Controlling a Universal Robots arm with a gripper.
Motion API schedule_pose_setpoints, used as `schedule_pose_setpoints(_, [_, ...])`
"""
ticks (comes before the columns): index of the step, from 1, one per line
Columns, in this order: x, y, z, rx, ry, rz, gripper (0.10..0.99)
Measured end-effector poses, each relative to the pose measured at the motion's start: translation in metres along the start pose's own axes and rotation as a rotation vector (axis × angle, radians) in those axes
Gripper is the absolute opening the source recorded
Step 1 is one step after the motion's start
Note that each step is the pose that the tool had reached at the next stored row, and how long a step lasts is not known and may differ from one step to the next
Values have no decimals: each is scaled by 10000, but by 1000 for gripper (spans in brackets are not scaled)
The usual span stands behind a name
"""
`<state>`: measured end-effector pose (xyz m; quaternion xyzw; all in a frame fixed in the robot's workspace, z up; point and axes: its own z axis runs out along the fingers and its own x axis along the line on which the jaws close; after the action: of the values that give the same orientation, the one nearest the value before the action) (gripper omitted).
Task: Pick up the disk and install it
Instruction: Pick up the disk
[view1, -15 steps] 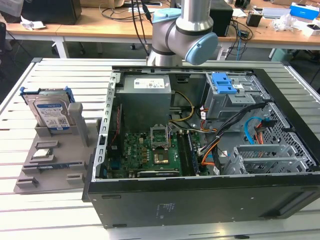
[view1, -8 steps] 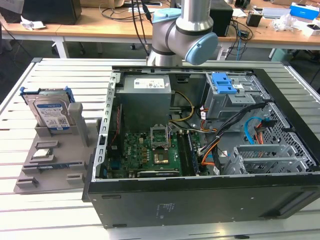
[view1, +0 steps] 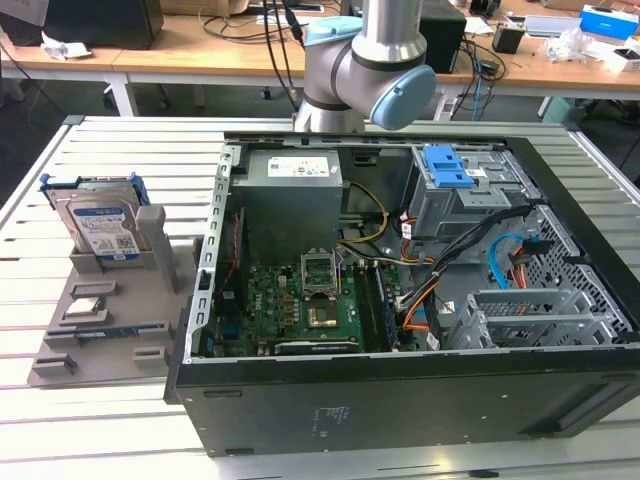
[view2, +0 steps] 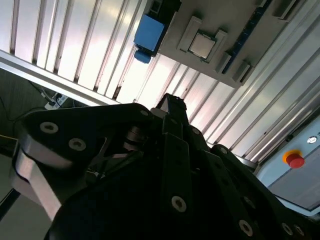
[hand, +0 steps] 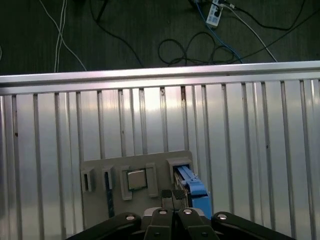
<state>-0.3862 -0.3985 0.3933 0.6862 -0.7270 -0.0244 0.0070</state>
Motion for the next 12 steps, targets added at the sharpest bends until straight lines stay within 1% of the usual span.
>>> schedule_pose_setpoints(1, [0, 0, 0, 0, 0, 0, 114])
schedule_pose_setpoints(4, [0, 0, 0, 0, 0, 0, 294])
schedule_pose_setpoints(6, [0, 0, 0, 0, 0, 0, 294])
schedule_pose_setpoints(7, [0, 0, 0, 0, 0, 0, 357])
schedule_pose_setpoints(8, [0, 0, 0, 0, 0, -1, 475])
schedule_pose_setpoints(9, [0, 0, 0, 0, 0, -1, 475])
schedule_pose_setpoints(10, [0, 0, 0, 1, 0, -1, 541])
schedule_pose_setpoints(12, [0, 0, 0, 0, 0, -1, 541])
